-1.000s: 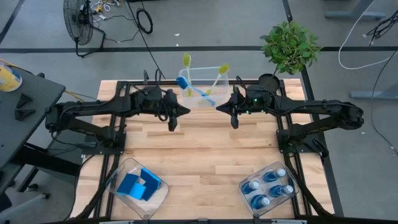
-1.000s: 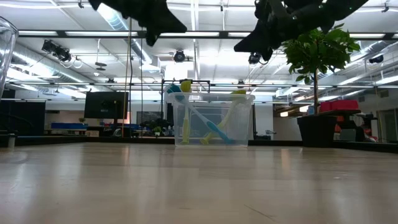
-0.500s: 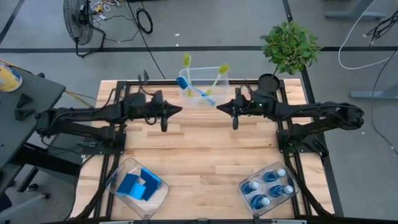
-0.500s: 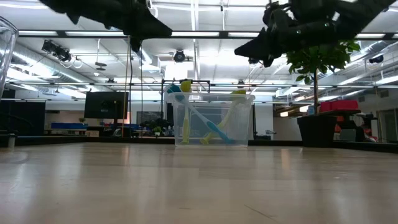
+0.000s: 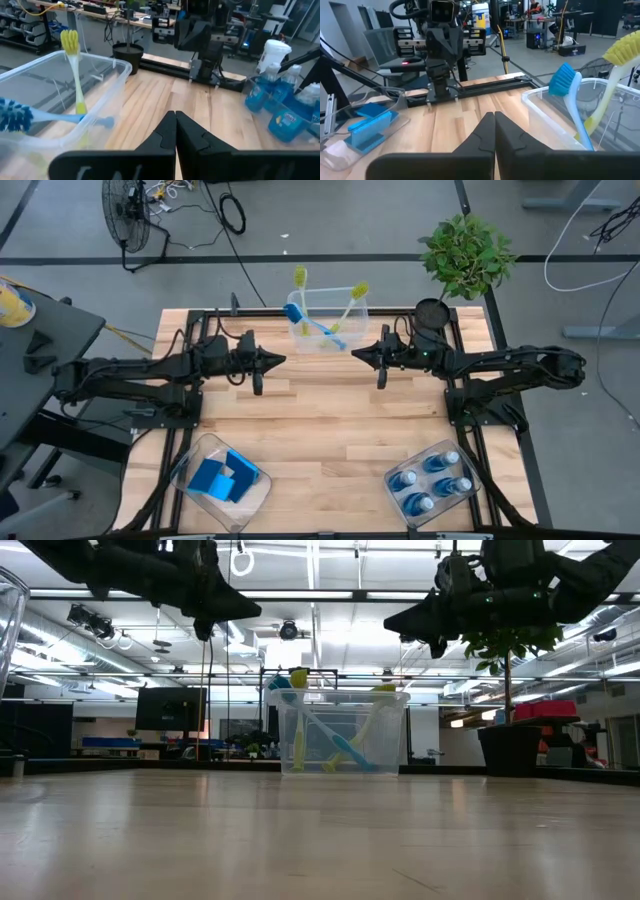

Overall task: Pick & Place Kitchen Sink Supplies
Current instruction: Return to Home Position

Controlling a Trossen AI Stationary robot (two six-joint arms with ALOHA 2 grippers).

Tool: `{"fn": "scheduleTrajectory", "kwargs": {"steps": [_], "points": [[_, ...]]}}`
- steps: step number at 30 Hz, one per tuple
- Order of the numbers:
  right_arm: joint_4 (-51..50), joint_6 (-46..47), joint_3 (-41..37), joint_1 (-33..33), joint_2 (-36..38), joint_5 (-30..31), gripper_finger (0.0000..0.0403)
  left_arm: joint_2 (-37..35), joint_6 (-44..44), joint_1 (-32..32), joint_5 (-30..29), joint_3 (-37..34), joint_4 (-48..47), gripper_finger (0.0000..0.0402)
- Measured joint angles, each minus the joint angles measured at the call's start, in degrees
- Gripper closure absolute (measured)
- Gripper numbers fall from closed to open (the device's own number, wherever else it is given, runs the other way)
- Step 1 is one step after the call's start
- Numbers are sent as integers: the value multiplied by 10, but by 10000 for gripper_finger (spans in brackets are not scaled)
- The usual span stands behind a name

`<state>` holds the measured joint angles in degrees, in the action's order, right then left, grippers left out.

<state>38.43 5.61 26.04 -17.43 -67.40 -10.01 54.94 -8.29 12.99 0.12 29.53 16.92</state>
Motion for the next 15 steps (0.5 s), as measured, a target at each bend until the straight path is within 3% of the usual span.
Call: {"fn": "scheduleTrajectory", "kwargs": {"steps": [6, 15], "points": [[0, 0, 0, 0, 0, 0, 390, 2, 5, 1, 5, -31, 69, 401], [0, -1, 0, 0, 0, 1, 377, 1, 4, 1, 0, -39, 60, 398]]}}
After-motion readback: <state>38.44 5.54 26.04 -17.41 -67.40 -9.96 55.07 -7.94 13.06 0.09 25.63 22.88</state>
